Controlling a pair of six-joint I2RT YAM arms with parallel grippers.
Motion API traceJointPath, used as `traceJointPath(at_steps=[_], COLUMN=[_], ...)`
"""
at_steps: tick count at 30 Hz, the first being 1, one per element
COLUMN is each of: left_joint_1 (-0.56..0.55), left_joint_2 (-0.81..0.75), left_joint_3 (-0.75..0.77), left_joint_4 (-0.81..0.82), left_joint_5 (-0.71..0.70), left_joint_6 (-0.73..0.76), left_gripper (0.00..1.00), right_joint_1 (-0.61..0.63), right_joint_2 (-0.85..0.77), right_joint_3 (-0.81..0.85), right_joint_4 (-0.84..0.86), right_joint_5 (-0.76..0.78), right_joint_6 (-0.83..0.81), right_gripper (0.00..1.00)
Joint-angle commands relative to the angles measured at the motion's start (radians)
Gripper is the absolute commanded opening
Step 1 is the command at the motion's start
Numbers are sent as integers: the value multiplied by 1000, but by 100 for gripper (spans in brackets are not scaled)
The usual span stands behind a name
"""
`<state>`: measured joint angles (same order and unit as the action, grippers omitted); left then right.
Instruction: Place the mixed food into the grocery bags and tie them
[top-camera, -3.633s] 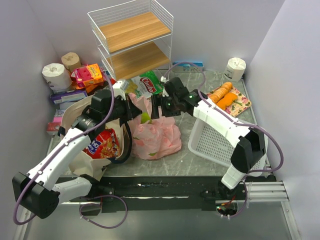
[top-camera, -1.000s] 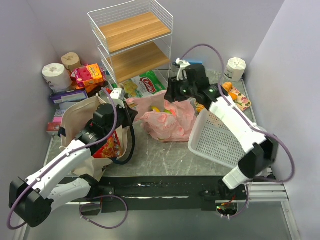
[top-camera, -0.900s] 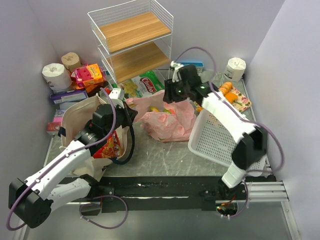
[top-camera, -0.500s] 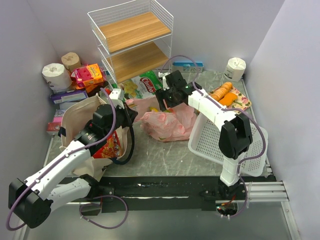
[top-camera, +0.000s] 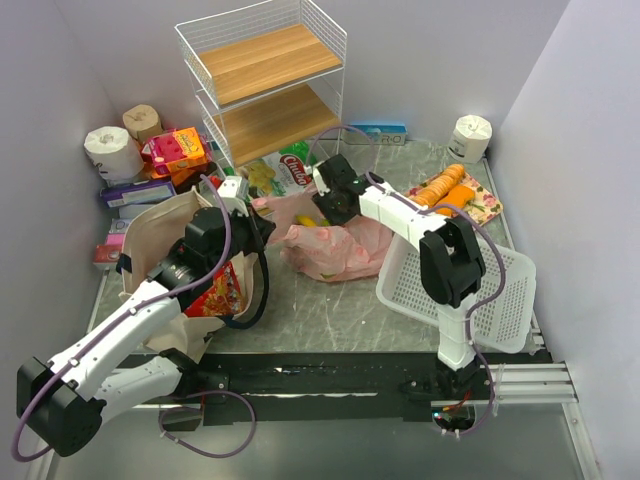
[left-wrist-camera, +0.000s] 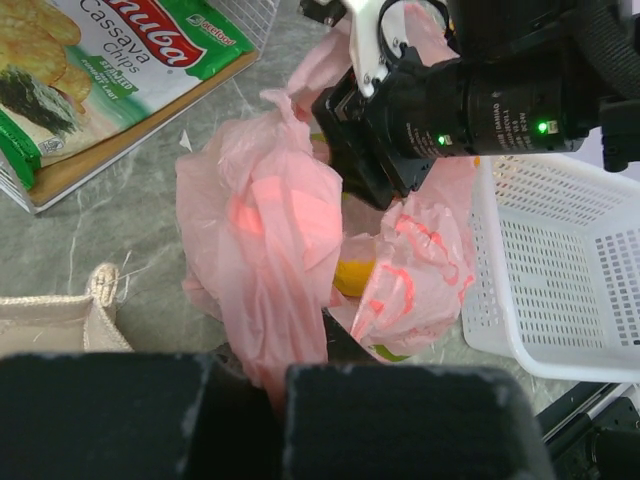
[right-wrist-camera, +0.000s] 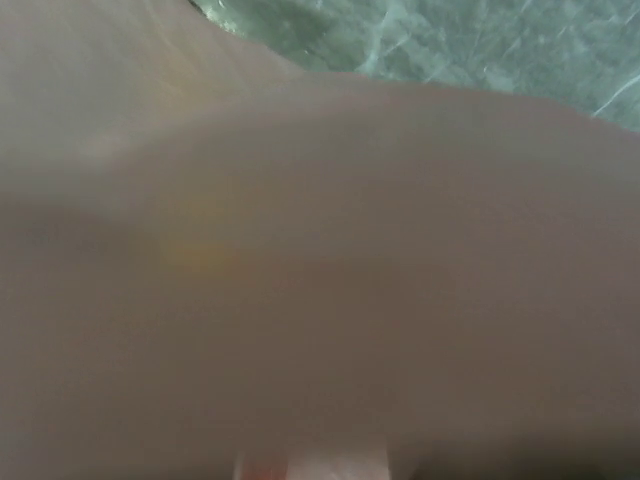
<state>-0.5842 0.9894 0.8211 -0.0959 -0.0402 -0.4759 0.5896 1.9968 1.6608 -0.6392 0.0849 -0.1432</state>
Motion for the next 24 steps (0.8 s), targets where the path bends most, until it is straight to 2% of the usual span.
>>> traceJointPath(at_steps=[1,2,3,4,8,10,12,15,18,20,23,24], left_joint_1=[-5,-5,-5,-5,-5,-5,-5,-5,-5,-5,-5,-5], left_joint_2=[-21,-21,-18,-15,9,35,57,61,40,29,12,6], left_joint_3=[64,70,76,91,164,220,254,296,279,245,178,161], left_joint_4=[-8,-10,-10,-8,-8,-18,-24,-13,5,2,28,44], left_joint_5=[-19,-30,-58,-75,-157,-202,-227,-266,-317,-345,-314,-234], left_joint_6=[-12,-18,-30,-36,-50,-50,-53,-66,-70,-66,-12,3], left_gripper=[1,1,1,1,1,1,1,1,1,1,1,1], right_joint_1=[7,7,6,4,-20,-37,-59,-94,-158,-195,-244,-254], right_joint_2=[-49,-81,-95,-108,-246,-295,-364,-470,-598,-674,-740,-747], right_joint_3=[28,42,66,130,269,324,330,242,1,-191,-441,-490], right_joint_4=[6,-14,-36,-59,-119,-119,-105,-41,100,165,258,275], right_joint_5=[46,41,35,21,-149,-281,-386,-424,-432,-344,-312,-341], right_joint_6=[-13,0,13,25,105,141,142,206,309,398,478,478], right_gripper=[31,13,4,0,0,0,0,0,0,0,0,0])
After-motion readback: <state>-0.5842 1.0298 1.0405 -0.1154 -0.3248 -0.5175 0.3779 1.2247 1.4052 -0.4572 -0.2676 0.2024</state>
